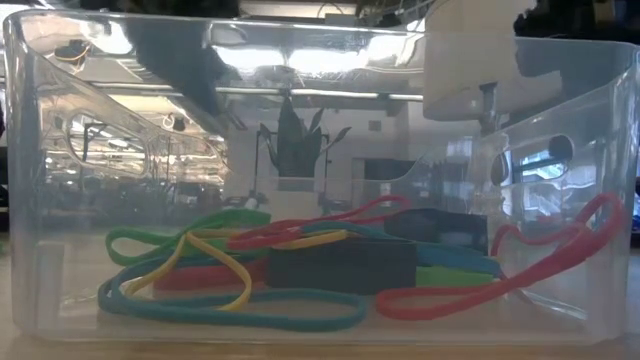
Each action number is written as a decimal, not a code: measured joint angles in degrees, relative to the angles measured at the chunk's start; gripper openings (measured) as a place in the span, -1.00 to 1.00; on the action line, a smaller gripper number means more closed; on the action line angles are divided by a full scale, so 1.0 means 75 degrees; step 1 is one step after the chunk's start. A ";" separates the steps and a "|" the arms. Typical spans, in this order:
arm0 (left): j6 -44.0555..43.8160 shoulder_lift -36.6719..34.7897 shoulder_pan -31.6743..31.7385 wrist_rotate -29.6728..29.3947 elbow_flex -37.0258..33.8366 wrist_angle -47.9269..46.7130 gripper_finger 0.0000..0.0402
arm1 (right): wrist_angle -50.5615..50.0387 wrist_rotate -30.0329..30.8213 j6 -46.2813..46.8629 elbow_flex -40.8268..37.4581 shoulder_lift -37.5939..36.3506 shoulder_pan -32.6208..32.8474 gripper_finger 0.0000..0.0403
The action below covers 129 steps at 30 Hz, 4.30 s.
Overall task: Pick and place rubber bands into bin
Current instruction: Put the blue rubber band into the transparent bin, then put the yellow rubber band into the transparent bin
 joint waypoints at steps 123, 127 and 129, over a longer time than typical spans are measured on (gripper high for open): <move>-0.0232 -0.4546 0.1378 0.0161 -0.2249 -0.0507 -0.99 | -0.0990 -0.0921 -0.2998 0.6448 0.5744 -0.0354 -0.68; -0.0230 -0.4546 0.1378 0.0161 -0.2249 -0.0507 -0.99 | -0.1027 -0.0924 -0.2734 0.6448 0.5744 -0.0354 -0.68; -0.0230 -0.4546 0.1378 0.0161 -0.2249 -0.0504 -0.99 | -0.1060 -0.0927 -0.2571 0.6451 0.5744 -0.0354 -0.72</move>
